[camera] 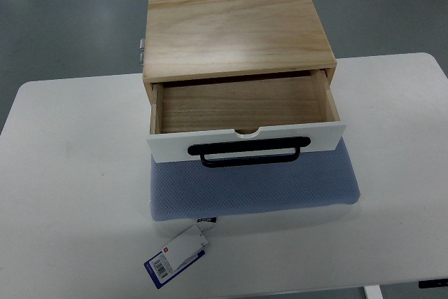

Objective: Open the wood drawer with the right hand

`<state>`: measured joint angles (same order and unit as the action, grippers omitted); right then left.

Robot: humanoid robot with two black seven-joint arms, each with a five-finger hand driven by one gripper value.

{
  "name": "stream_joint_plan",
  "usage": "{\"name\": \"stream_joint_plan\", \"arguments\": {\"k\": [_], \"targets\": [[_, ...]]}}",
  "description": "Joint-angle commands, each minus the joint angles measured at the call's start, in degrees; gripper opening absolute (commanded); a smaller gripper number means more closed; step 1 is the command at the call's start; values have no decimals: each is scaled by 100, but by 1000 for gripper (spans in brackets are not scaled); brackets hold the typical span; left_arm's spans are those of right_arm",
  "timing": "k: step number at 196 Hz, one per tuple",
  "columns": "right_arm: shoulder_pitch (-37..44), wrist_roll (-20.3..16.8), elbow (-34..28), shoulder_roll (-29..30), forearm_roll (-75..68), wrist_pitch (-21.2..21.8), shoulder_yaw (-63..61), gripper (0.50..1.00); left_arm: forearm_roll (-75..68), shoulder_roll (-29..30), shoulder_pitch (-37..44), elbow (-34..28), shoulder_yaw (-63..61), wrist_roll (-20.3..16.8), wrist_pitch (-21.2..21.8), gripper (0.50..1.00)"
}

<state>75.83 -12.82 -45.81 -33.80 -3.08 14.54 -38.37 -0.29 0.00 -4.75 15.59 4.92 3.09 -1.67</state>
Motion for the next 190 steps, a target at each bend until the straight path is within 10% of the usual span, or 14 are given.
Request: {"name": "stream_joint_plan", "arguments": {"k": [1,108,190], "targets": [[-788,306,537,338,0,-83,-1049,946,-6,0,0,14,-9,-1,0,1000],[-2617,912,1892,2360,9,972,-3915,946,-15,0,0,49,0,-1,0,1000],[-2828,991,2094,2615,18,1174,-4223,946,-15,0,0,58,-18,-1,0,1000]]}}
